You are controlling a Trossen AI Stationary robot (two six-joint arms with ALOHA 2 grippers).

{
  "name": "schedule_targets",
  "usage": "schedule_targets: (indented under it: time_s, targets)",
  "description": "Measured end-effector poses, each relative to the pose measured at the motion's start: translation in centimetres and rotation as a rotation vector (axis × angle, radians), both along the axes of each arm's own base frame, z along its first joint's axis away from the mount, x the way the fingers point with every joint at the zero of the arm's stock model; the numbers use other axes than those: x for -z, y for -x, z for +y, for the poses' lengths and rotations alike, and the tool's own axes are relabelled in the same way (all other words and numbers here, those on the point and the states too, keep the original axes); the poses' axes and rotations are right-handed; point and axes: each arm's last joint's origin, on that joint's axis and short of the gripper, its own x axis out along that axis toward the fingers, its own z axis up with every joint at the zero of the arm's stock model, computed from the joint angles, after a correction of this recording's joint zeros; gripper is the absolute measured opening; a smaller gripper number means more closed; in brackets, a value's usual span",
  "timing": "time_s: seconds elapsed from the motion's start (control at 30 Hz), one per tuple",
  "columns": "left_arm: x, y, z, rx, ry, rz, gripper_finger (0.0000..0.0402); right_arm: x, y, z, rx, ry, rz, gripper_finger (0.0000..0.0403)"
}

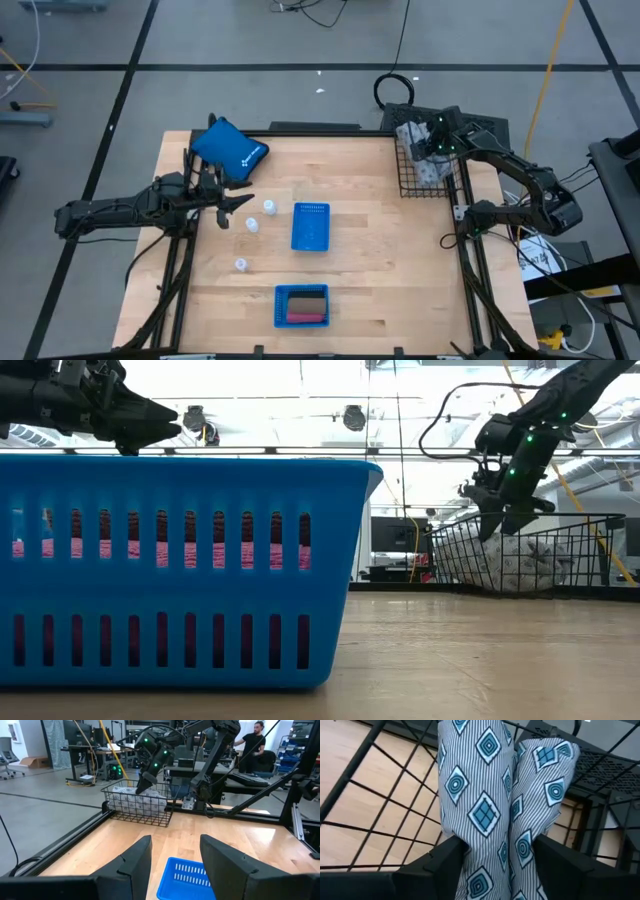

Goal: Pick & place medical supplies in basket/bin
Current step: Put the blue patient gown into the black wire basket

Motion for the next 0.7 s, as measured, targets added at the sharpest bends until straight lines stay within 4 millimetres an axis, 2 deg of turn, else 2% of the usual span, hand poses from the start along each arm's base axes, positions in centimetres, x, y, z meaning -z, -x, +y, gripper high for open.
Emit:
schedule_targets:
  time_s: [0.27,0.5,0.7]
  targets:
    - [0.0,0.0,0.0,0.0,0.0,0.0,0.0177,0.1,-0.2,0.1,0.016,0.017,0.036,0.0193]
    - [0.0,0.0,0.0,0.0,0.0,0.0,0.0177,0.6,-1.0,0.1,0.031,0.043,0.133,0.0141]
    - [0.0,0.0,0.0,0.0,0.0,0.0,0.0177,0.2,-1.6,0.7,0.027,0.128,0.253,0.0102]
